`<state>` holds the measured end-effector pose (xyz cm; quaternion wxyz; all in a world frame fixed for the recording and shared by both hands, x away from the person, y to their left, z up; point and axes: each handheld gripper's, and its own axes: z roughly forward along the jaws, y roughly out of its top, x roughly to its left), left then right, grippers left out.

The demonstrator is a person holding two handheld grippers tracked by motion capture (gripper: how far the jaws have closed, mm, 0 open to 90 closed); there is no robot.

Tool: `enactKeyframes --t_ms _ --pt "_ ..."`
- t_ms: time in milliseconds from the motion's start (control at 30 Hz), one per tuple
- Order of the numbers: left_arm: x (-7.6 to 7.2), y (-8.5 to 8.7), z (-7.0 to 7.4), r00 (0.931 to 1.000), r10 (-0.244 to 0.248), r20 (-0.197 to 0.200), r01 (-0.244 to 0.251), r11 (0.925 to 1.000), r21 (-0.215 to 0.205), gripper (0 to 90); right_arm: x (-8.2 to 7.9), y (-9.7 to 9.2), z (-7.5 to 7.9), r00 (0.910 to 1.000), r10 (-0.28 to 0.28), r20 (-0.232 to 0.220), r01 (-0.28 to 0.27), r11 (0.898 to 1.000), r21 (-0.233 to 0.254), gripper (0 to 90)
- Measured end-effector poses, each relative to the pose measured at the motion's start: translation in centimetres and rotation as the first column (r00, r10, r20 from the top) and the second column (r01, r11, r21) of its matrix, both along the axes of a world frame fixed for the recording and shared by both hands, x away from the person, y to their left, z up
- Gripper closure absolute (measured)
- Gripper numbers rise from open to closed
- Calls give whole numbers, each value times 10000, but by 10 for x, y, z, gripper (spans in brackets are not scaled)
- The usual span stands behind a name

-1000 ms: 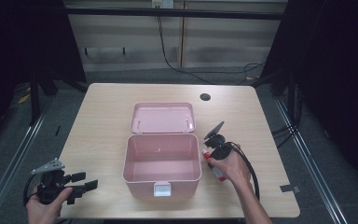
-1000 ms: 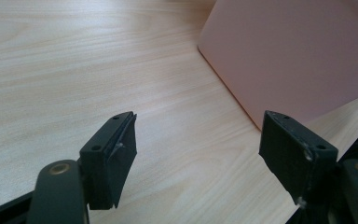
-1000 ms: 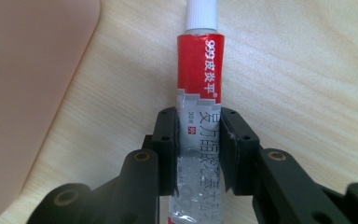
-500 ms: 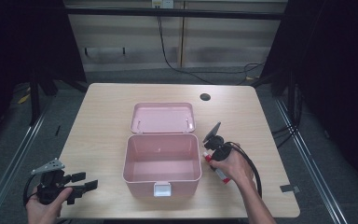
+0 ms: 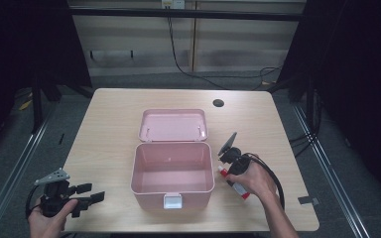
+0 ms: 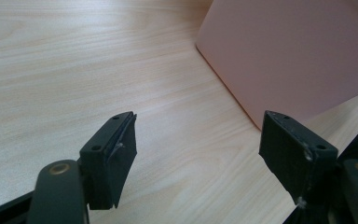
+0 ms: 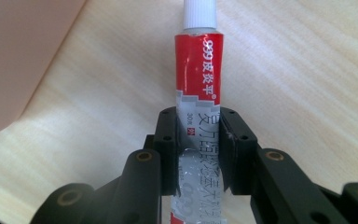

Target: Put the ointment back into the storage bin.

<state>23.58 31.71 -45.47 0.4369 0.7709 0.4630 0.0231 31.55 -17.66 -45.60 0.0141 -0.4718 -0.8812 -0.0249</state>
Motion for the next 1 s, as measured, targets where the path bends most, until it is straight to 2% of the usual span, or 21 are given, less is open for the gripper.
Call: enactKeyframes --t_ms 100,467,567,633,867,1000 --pt "0 0 0 10000 -14 -16 14 10000 -5 272 -3 -1 3 9998 169 -70 -169 9998 43 708" --pt "0 0 0 10000 -18 1 18 10000 15 272 -8 -11 27 9999 135 -26 -135 9998 147 708" --pt "1 0 0 10000 -18 -10 18 10000 10 272 -9 -15 32 9999 116 -76 -113 9994 324 708" --pt "1 0 0 10000 -10 -9 10 10000 5 271 -10 -18 39 9996 276 -46 -274 9993 265 707" --pt "1 0 0 10000 2 -31 -2 10000 1 272 -13 -22 51 9992 401 -27 -400 9985 385 707" --pt "1 0 0 10000 -5 -6 5 10000 -11 268 -15 -24 59 9975 705 19 -706 9966 424 707"
